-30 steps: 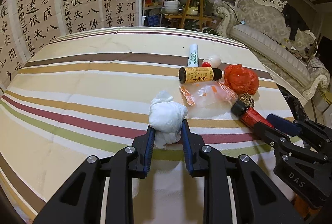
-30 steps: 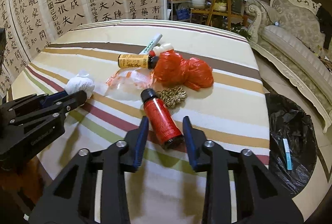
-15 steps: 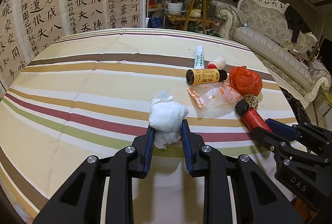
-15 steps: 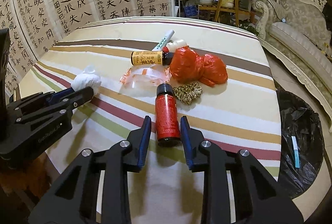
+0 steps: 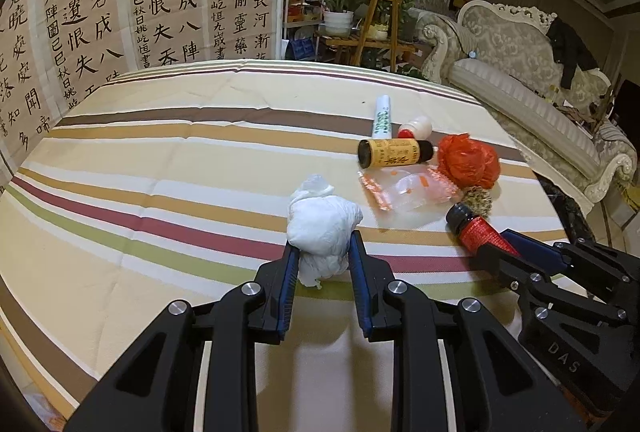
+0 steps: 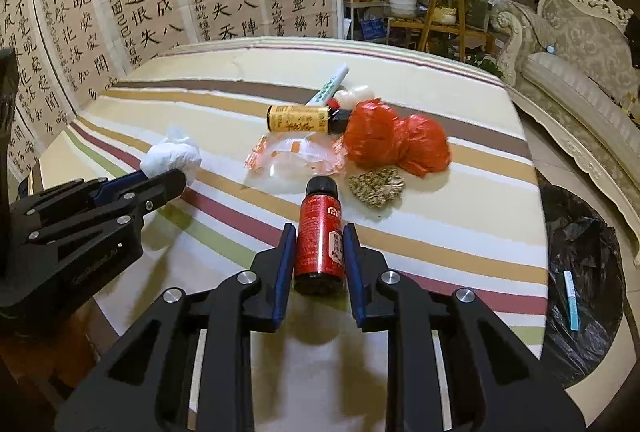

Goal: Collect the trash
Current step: 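Carry both held items over the black bin and open both tools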

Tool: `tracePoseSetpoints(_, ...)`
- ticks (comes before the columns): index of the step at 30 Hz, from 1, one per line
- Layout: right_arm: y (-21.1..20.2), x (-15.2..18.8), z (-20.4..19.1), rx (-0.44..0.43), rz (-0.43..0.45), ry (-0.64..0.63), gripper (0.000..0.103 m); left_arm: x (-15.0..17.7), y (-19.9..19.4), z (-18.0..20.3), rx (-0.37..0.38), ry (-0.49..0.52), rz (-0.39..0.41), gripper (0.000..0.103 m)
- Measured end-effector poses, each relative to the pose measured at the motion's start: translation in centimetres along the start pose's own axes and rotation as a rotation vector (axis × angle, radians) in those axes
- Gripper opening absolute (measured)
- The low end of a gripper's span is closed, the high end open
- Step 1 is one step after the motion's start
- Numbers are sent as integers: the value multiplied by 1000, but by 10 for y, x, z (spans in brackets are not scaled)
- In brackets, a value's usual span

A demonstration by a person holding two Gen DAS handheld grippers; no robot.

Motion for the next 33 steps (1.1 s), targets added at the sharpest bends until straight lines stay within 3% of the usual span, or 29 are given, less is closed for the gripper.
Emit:
tracePoseSetpoints(13, -41, -6, 66, 114, 98, 113, 23, -13, 0, 74, 162, 43, 22, 26)
tracePoseSetpoints(24, -75, 13, 165, 346, 150, 229, 23, -18, 21, 162, 290, 133, 8, 26)
tracePoseSetpoints(33, -75, 32, 224, 418, 151, 301, 23, -12, 44, 216, 334, 219, -23, 26)
Point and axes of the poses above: each gripper's, at about its wrist camera, not at the fingertips, and y roughly the way its jaws point, z to its right, x to its underside, the point moved 2 cm from there along y, roughly the way its jaws point, and after that the axes turned 12 degrees about z, right-handed, at the moved point
